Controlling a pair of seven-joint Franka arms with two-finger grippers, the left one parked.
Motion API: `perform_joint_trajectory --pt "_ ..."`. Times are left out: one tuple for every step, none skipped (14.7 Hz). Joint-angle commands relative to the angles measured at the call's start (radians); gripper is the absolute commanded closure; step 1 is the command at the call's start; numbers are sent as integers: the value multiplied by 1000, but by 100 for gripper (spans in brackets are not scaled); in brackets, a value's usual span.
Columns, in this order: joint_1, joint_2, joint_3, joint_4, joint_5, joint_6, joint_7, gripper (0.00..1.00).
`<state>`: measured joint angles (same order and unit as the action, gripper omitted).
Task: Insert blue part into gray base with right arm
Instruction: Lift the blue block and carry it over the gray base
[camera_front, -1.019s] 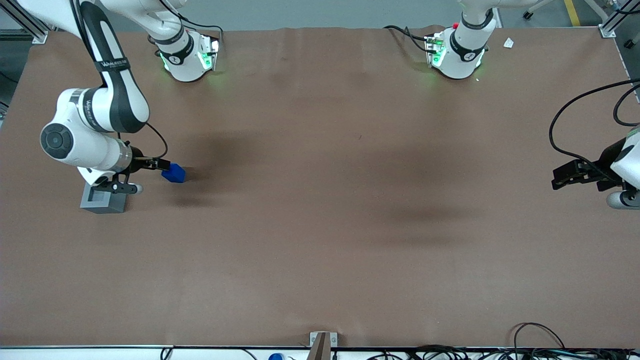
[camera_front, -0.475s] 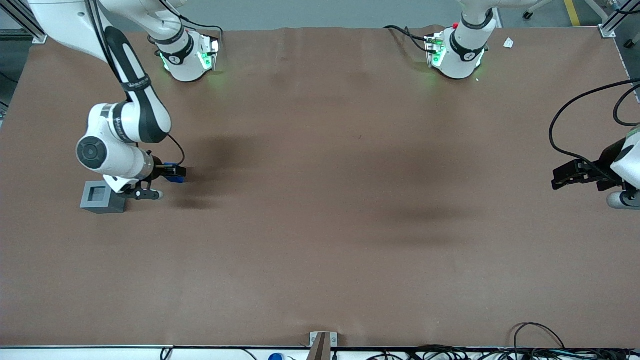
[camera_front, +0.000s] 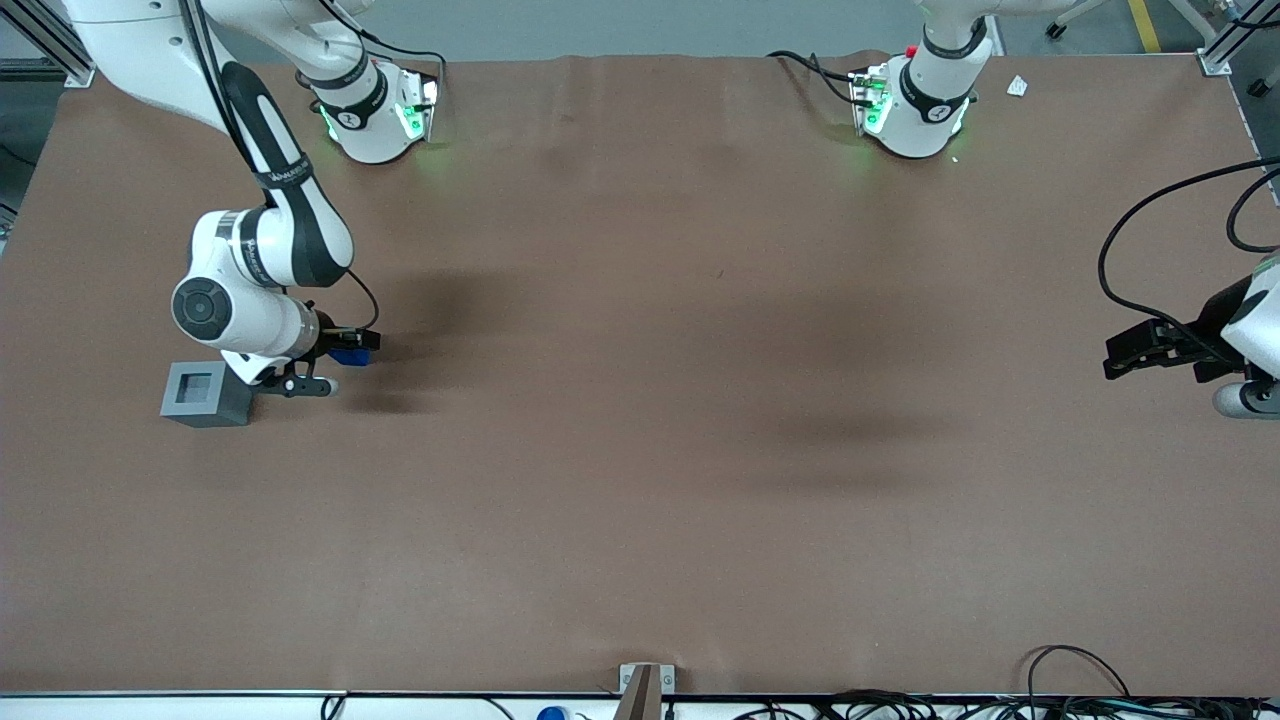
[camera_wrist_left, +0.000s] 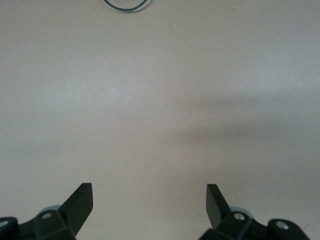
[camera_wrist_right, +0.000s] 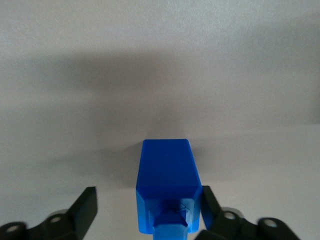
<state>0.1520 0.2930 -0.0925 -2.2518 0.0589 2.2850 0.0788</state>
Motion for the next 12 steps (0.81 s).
perform_joint_trajectory --pt "-3 -18 0 -29 12 4 9 37" --pt "-3 -18 0 -28 12 4 9 50" --pt "-3 -18 0 -28 12 4 9 65" --pt "-5 -18 -1 -25 12 4 10 76" --pt "-6 -18 -1 -22 12 4 10 84" --pt "-9 -20 -3 -19 10 4 9 89" --pt "-17 -21 -3 -15 10 2 9 90" --pt "-23 -25 -3 -11 10 -1 7 90" --pt "-28 -29 -4 7 10 -24 6 90" --pt "-37 -31 -6 35 10 -56 1 92" --pt "-52 -29 -6 69 9 -94 -2 92" --pt "-64 -28 -6 99 6 -129 -4 94"
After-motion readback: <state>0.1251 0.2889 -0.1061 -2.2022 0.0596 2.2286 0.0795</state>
